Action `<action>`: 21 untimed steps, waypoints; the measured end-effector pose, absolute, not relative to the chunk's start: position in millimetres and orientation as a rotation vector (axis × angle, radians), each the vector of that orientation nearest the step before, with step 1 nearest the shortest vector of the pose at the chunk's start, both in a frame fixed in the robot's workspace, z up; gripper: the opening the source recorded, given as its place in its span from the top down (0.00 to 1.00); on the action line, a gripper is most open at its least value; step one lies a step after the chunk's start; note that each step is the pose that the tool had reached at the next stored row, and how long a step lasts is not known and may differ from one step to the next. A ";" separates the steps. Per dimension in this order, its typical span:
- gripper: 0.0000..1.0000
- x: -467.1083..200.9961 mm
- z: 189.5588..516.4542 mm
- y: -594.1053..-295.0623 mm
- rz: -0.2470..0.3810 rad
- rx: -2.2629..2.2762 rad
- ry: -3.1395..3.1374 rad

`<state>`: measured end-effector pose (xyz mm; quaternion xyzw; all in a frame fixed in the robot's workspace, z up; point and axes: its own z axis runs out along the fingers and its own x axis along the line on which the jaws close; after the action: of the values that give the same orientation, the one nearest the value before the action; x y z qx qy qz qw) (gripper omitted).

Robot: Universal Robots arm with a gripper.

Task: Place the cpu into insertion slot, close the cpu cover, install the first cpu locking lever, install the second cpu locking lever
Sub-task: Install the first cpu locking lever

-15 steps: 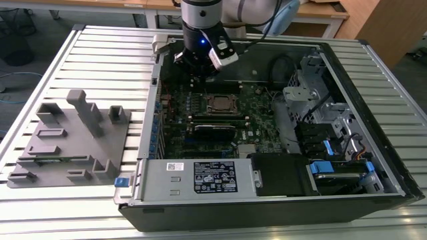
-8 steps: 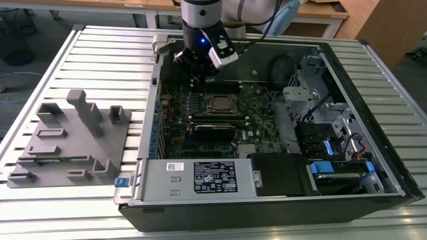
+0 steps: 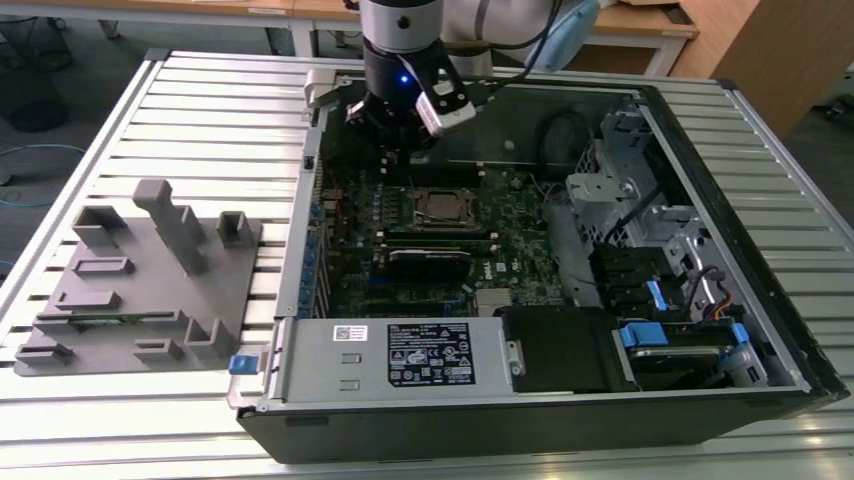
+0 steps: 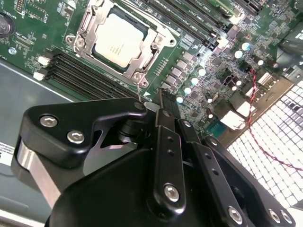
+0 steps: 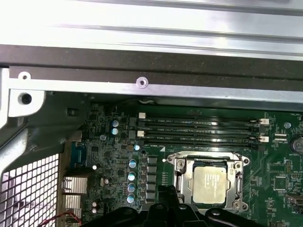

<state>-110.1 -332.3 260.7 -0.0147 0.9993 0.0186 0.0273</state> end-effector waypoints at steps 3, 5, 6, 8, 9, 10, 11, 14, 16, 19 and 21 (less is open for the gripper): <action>0.89 -113.5 260.2 -332.3 0.057 -0.046 3.086; 0.89 -115.9 259.6 -332.2 0.057 -0.046 3.086; 0.89 -117.1 259.3 -332.2 0.057 -0.046 3.086; 0.89 -119.3 258.8 -332.2 0.056 -0.045 3.086; 0.89 -120.1 258.4 -332.2 0.056 -0.045 3.086; 0.89 -120.6 257.8 -332.1 0.056 -0.045 3.086; 0.89 -120.9 257.0 -332.1 0.056 -0.045 3.086; 0.89 -121.3 255.1 -331.1 0.056 -0.046 3.086; 0.89 -121.3 254.2 -329.0 0.056 -0.045 3.086; 0.89 -121.4 253.1 -324.3 0.056 -0.046 3.086; 0.89 -121.5 252.5 -321.1 0.056 -0.046 3.086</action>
<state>-121.5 -321.1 252.5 -0.0147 0.9994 0.0181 0.0273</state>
